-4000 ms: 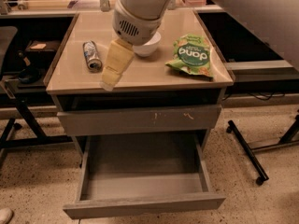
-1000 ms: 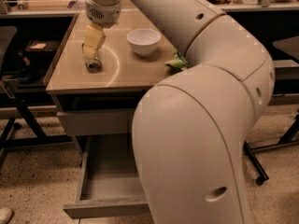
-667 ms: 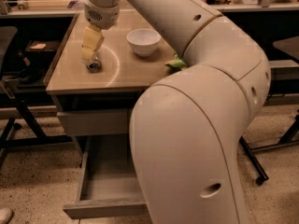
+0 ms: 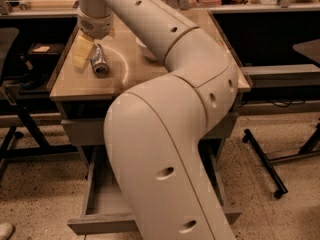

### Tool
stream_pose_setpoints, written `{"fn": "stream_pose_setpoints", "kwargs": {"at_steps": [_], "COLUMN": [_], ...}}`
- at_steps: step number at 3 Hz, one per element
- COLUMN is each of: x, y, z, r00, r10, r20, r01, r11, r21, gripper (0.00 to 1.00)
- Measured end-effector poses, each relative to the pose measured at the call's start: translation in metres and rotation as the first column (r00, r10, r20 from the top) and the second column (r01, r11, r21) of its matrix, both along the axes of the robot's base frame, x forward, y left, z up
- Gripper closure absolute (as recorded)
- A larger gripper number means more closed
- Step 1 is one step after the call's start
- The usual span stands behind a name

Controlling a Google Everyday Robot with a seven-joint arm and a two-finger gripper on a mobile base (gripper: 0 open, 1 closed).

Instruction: Place redbull can into middle drawer

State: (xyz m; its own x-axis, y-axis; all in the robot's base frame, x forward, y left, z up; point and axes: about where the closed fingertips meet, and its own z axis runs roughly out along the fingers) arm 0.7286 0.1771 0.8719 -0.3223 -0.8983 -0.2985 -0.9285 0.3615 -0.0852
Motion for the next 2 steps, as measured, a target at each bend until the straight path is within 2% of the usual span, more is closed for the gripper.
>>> {"fn": "stream_pose_setpoints", "kwargs": {"at_steps": [1, 2], "x": [0.008, 0.019], "y": [0.014, 0.010], "z": [-0.017, -0.035], "r00": [0.9985, 0.9924], "r10": [-0.026, -0.090], "r20": [-0.048, -0.084], "r01": [0.027, 0.092], "r11": [1.000, 0.996], "r21": [0.017, 0.021], "gripper": [0.00, 0.00]}}
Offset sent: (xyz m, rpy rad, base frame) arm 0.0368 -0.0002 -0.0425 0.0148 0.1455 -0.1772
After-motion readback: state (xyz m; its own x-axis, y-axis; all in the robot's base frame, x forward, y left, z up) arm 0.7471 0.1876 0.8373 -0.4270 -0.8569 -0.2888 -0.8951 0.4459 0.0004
